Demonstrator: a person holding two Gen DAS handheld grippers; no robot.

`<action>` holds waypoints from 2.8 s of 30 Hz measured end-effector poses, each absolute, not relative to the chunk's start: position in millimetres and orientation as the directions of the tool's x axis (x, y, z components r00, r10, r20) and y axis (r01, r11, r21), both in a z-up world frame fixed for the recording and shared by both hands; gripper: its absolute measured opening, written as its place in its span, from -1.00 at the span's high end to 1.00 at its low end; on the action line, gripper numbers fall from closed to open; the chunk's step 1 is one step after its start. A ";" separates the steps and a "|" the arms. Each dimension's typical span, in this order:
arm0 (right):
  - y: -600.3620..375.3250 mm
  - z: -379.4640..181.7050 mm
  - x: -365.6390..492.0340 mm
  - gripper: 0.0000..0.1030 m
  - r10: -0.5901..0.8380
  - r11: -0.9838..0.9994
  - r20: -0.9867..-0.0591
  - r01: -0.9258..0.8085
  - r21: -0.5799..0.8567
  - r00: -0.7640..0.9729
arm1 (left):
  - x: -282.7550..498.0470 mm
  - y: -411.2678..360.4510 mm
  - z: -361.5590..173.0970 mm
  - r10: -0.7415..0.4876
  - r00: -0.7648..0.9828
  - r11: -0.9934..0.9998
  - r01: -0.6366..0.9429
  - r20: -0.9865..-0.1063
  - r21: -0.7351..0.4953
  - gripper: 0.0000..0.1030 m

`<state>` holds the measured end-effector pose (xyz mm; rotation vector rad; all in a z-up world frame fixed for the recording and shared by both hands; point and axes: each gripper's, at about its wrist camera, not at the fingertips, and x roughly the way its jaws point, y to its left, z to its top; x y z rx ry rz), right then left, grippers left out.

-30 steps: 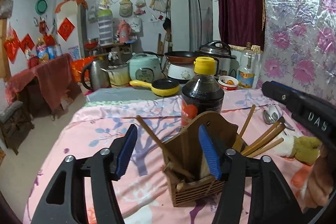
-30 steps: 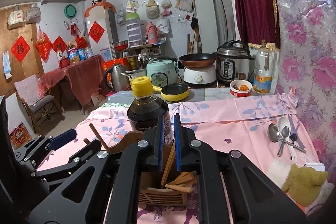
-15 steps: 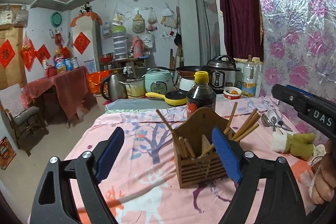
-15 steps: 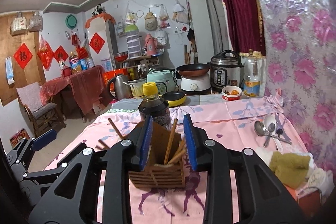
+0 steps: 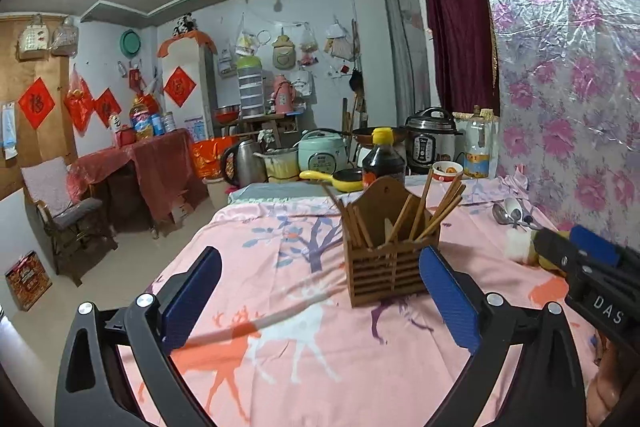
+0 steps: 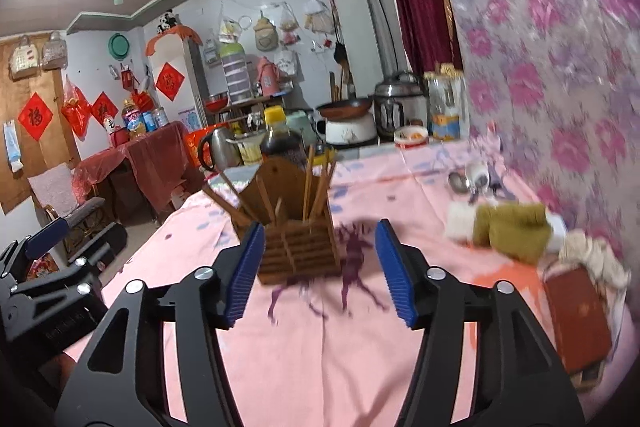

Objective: Organize utensils

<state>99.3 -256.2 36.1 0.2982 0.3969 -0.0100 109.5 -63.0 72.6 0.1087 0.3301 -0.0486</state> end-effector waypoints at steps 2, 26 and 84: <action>-254.3 33.3 94.6 -0.17 0.050 0.959 -0.390 0.066 0.277 0.920 | 102.7 -59.2 68.9 -0.020 0.941 0.994 0.054 -0.337 0.092 -0.89; -232.6 27.8 85.8 -0.37 0.056 0.973 -0.386 0.036 0.228 0.921 | 99.2 -52.2 54.7 0.000 0.925 0.996 0.033 -0.380 0.080 -0.89; -231.8 34.5 82.6 -0.40 0.059 0.975 -0.372 0.027 0.223 0.926 | 99.7 -55.2 48.3 -0.008 0.919 0.997 0.037 -0.395 0.067 -0.89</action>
